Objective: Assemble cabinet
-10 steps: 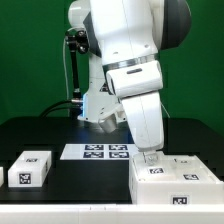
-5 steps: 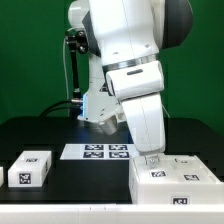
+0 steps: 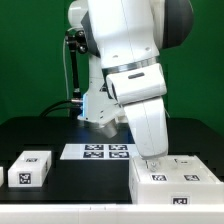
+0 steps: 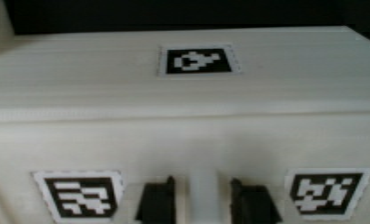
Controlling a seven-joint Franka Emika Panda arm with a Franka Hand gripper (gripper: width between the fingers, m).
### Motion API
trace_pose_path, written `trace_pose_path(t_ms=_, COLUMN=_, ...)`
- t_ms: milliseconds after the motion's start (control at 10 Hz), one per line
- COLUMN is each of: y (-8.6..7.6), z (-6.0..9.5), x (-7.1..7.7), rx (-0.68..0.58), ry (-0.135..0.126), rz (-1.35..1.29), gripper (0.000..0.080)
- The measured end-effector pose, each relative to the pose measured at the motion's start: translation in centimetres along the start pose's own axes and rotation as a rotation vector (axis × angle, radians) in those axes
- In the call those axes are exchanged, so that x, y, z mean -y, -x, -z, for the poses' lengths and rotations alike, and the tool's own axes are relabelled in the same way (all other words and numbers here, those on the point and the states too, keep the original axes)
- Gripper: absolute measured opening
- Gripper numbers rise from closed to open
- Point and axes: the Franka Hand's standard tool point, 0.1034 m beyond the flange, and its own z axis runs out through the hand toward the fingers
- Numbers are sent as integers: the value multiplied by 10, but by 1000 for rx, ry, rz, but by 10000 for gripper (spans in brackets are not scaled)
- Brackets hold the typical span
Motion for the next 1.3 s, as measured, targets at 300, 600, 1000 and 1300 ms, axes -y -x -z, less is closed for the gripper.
trace_pose_path(t_ms=300, y=-3, z=11, x=0, rx=11, ry=12, rz=-19, gripper=600)
trace_pose_path(t_ms=600, y=-8, z=28, x=13, rx=38, ry=27, rz=-18, gripper=645)
trace_pose_path(t_ms=1000, y=-7, z=25, x=14, rx=37, ry=22, rz=-20, gripper=649)
trace_pose_path(t_ms=1300, y=-14, z=26, x=38, rx=51, ry=49, rz=-77, gripper=649)
